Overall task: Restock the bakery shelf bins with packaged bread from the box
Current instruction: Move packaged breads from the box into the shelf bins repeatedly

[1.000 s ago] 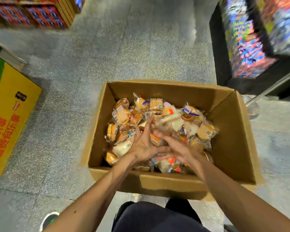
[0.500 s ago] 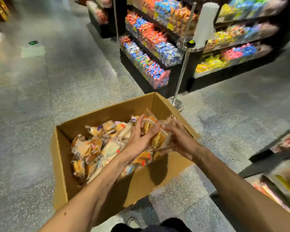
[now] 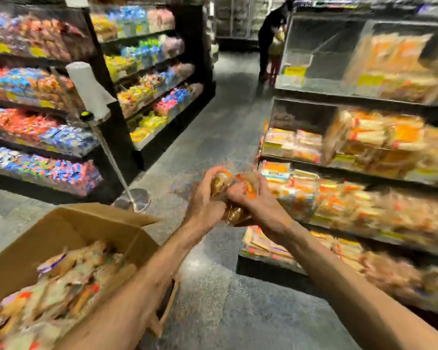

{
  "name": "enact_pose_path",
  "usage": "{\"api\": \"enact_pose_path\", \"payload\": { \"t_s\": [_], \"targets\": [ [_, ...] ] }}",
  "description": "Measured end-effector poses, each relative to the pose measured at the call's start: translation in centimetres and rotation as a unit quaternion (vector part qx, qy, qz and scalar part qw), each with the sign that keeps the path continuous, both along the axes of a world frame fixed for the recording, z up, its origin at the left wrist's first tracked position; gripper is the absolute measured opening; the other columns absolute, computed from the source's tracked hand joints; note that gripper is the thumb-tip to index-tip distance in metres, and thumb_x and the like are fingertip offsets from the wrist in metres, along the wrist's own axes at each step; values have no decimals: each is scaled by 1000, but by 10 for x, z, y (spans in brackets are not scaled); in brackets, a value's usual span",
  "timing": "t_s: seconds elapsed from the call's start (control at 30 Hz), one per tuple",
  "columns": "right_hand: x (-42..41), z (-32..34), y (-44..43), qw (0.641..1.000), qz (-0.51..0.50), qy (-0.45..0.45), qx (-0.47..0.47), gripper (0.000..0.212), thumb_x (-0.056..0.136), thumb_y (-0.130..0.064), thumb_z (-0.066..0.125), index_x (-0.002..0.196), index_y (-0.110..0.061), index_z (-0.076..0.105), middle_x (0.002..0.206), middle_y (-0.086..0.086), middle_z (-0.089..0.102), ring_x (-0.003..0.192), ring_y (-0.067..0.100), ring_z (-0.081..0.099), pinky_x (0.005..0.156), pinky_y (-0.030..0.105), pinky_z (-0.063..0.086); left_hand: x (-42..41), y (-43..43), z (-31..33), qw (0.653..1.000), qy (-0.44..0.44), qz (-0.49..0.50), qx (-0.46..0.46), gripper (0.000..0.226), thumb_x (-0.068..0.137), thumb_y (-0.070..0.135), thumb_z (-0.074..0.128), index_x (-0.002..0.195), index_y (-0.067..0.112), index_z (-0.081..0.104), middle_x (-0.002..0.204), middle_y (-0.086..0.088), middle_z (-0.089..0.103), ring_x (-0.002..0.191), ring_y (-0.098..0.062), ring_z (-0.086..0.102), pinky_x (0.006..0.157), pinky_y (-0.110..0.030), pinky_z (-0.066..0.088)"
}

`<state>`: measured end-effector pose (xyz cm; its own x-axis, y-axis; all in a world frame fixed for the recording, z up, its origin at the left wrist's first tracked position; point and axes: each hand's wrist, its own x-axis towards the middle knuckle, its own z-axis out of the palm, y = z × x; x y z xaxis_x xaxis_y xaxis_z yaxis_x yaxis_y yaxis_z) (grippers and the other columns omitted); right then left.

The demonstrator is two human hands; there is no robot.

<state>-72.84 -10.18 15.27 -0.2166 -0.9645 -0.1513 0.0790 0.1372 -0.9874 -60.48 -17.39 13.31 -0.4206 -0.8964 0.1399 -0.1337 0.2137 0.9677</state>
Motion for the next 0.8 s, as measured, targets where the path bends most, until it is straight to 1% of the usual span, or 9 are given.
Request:
{"api": "enact_pose_path", "payload": {
  "t_s": [0.07, 0.17, 0.3, 0.37, 0.43, 0.5, 0.57, 0.67, 0.8],
  "targets": [
    [-49, 2, 29, 998, -46, -25, -25, 86, 63, -34, 85, 135, -25, 41, 111, 2, 68, 94, 15, 71, 72, 35, 61, -50, 20, 6, 999, 20, -31, -5, 51, 70, 46, 75, 119, 44, 59, 111, 1, 69, 101, -15, 68, 85, -31, 58],
    [-120, 0, 73, 994, -87, -43, -47, 85, 65, -20, 88, 136, -16, 43, 110, 3, 71, 99, 20, 71, 69, 32, 59, -120, 51, 4, 996, 9, -64, -56, 51, 69, 69, 70, 117, 60, 57, 120, -8, 65, 108, -18, 64, 95, -36, 54],
    [-208, -8, 133, 991, -113, -56, -46, 97, 59, -19, 95, 141, -15, 43, 125, 13, 67, 113, 30, 67, 89, 49, 57, -202, 94, -1, 992, 7, -124, -22, 74, 75, 91, 32, 132, 49, 56, 136, -8, 57, 133, -28, 48, 113, -51, 37],
    [-245, -11, 168, 990, -114, -75, -42, 93, 61, -21, 92, 141, -14, 45, 131, 18, 63, 117, 33, 64, 94, 50, 55, -235, 114, 1, 987, 19, -155, -27, 50, 87, 77, 34, 116, 50, 66, 138, -6, 55, 133, -25, 47, 110, -46, 42],
    [-277, -18, 199, 986, -125, -107, -38, 92, 62, -18, 90, 142, -13, 44, 134, 22, 60, 120, 36, 62, 96, 50, 54, -265, 129, 3, 984, 31, -168, -54, 17, 97, 41, 54, 101, 45, 70, 123, -4, 62, 119, -19, 56, 98, -31, 49],
    [-303, -25, 225, 979, -151, -129, -38, 95, 61, -17, 90, 143, -14, 44, 137, 24, 57, 121, 38, 61, 97, 52, 52, -292, 141, 1, 979, 48, -180, -88, 26, 95, 12, 63, 99, 37, 65, 113, -3, 64, 109, -11, 59, 90, -23, 51],
    [-321, -28, 246, 974, -177, -134, -36, 89, 62, -15, 86, 142, -17, 48, 135, 23, 58, 118, 37, 63, 98, 56, 51, -316, 151, -2, 974, 60, -195, -96, 36, 89, 2, 68, 104, 32, 56, 105, 2, 62, 99, -3, 59, 85, -17, 49],
    [-349, -34, 269, 964, -229, -133, -24, 89, 58, -23, 88, 138, -15, 53, 131, 20, 62, 115, 35, 65, 100, 55, 50, -351, 159, -8, 967, 66, -227, -95, 56, 81, -2, 75, 113, 37, 50, 104, 0, 61, 98, -8, 60, 87, -16, 48],
    [-393, -44, 288, 951, -286, -111, -30, 104, 52, -43, 94, 143, -19, 50, 137, 19, 59, 129, 39, 54, 113, 63, 33, -399, 154, -21, 955, 59, -263, -120, 69, 77, -1, 79, 120, 44, 51, 110, 3, 63, 106, -6, 60, 93, -23, 48]
  ]
}}
